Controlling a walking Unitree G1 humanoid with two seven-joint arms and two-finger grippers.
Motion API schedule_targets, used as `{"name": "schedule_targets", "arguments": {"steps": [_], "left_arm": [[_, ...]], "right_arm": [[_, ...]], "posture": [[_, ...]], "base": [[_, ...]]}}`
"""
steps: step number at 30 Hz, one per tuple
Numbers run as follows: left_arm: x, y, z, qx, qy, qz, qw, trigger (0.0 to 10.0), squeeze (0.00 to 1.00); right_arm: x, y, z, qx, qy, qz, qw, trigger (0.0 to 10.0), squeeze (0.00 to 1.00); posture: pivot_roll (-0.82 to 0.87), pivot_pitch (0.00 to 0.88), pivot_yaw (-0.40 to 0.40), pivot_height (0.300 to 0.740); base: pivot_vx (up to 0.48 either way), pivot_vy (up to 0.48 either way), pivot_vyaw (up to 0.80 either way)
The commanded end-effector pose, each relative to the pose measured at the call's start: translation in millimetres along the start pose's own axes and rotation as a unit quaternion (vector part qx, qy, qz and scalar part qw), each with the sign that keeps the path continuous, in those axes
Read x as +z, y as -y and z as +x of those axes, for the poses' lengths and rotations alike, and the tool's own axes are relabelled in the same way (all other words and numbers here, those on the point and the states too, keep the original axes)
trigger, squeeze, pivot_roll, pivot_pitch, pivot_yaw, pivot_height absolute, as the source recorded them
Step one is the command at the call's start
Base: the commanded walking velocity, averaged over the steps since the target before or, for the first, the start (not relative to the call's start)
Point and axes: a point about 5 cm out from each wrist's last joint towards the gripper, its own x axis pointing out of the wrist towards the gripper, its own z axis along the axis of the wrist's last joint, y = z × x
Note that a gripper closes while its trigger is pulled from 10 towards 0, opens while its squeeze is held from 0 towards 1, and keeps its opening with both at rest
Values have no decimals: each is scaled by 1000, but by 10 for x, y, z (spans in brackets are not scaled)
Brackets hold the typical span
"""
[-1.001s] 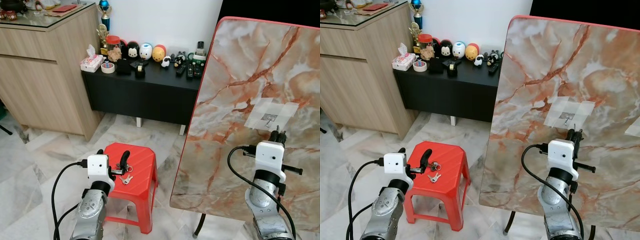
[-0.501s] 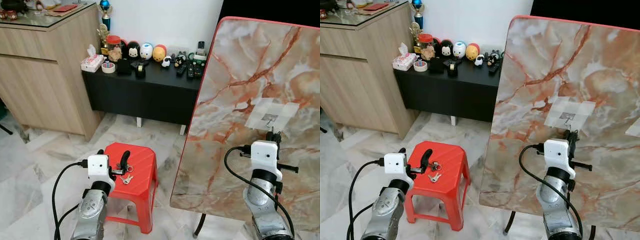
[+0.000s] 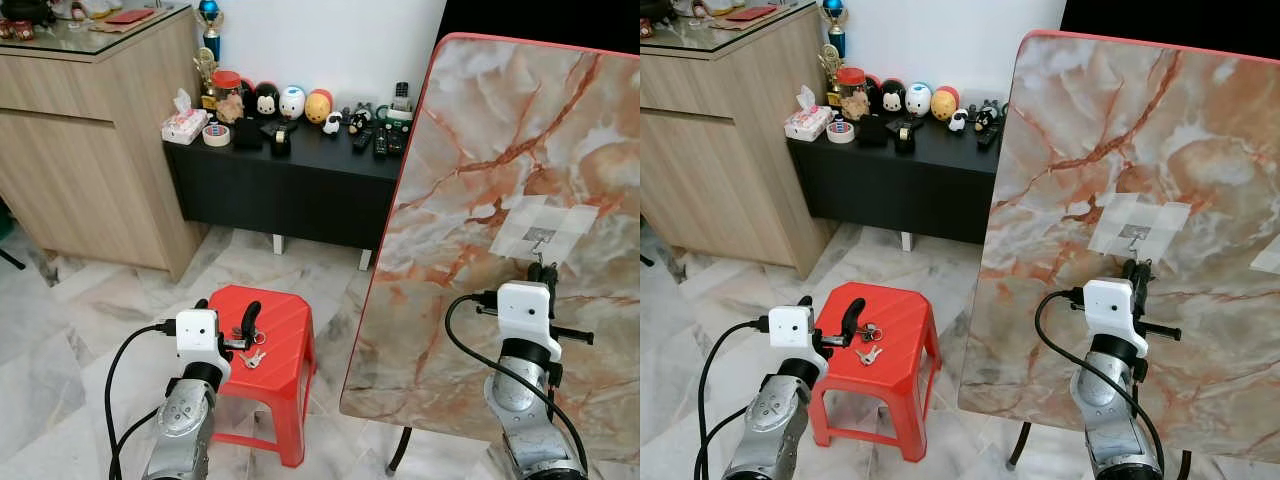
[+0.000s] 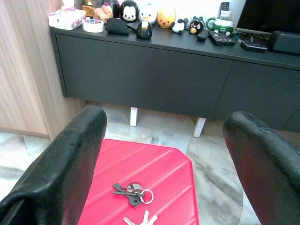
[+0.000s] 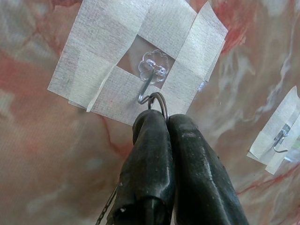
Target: Hang keys on a hook
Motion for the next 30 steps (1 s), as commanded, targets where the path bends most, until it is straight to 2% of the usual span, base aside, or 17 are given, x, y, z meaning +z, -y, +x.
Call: {"name": "schedule_targets", "arguments": {"steps": [1,19,30], "left_arm": [[-13,25,10,-4,-6,-4,1000,10000,0],[-17,37,10,-4,-7,-6,1000,10000,0],[-14,40,12,-4,-6,-7,1000,10000,0]], "right_arm": [[17,5,52,2,3,-7,1000,10000,0],[59,91,84,-31,18,-3,999,10000,0],[52,46,88,-16,14,-11,1000,10000,0]], "posture": [[-34,0,-88,740],[-33,0,-89,740],[-34,0,-90,740]], "base": [[0,0,0],[0,0,0],[0,0,0]]}}
